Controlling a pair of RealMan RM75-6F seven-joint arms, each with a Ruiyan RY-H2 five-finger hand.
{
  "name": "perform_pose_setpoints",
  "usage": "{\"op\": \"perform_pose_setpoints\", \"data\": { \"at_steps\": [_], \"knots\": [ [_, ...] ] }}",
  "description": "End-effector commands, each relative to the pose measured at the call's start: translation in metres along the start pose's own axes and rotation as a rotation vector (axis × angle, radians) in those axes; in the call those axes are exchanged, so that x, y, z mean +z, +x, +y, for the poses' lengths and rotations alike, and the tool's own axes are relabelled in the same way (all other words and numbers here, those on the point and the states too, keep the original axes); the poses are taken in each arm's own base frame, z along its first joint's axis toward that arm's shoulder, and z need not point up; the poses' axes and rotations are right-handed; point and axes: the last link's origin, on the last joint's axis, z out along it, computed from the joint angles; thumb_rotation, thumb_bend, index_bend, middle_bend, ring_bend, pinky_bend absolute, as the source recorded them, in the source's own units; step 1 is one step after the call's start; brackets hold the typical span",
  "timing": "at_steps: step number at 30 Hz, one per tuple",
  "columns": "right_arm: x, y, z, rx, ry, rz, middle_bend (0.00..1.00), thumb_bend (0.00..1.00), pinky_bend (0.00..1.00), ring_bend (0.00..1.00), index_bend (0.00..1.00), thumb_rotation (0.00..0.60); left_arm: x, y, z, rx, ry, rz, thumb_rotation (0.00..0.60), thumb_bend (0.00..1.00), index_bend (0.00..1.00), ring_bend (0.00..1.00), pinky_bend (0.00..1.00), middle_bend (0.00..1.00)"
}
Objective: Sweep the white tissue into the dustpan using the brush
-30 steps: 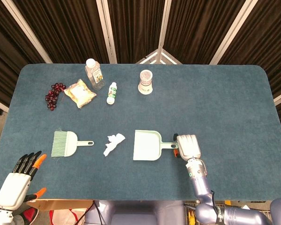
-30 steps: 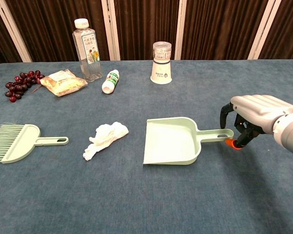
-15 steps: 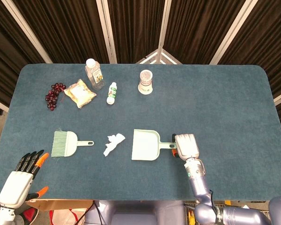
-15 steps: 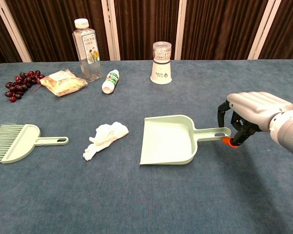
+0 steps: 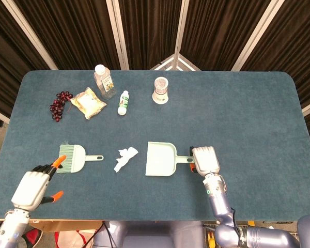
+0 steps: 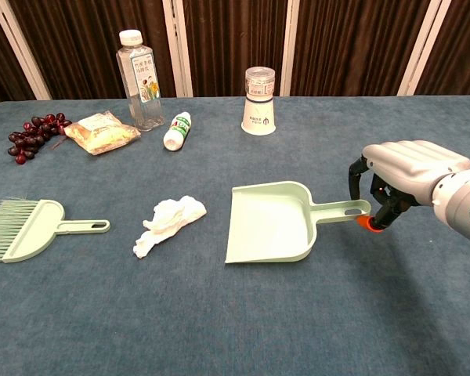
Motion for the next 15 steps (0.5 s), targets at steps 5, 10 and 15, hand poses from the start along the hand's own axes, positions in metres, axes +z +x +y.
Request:
{"op": "perform_pose_setpoints", "data": {
  "at_steps": [5, 10, 15],
  "knots": [
    [-0.001, 0.000, -0.006, 0.000, 0.011, -0.004, 0.88, 0.36, 0.86, 0.87, 0.57, 0.600, 0.056, -0.006, 0.020, 0.044, 0.002, -0.003, 0.600, 0.19, 0.32, 0.77, 0.81, 0.79],
    [-0.001, 0.000, -0.011, -0.006, 0.018, 0.001, 0.88, 0.36, 0.86, 0.87, 0.57, 0.600, 0.082, -0.016, 0.033, 0.081, 0.005, -0.019, 0.600, 0.23, 0.39, 0.84, 0.88, 0.86],
    [-0.001, -0.001, -0.012, -0.006, 0.013, 0.003, 0.88, 0.37, 0.86, 0.88, 0.57, 0.600, 0.100, -0.030, 0.045, 0.100, 0.017, -0.052, 0.600, 0.26, 0.40, 0.84, 0.89, 0.86]
  ]
}}
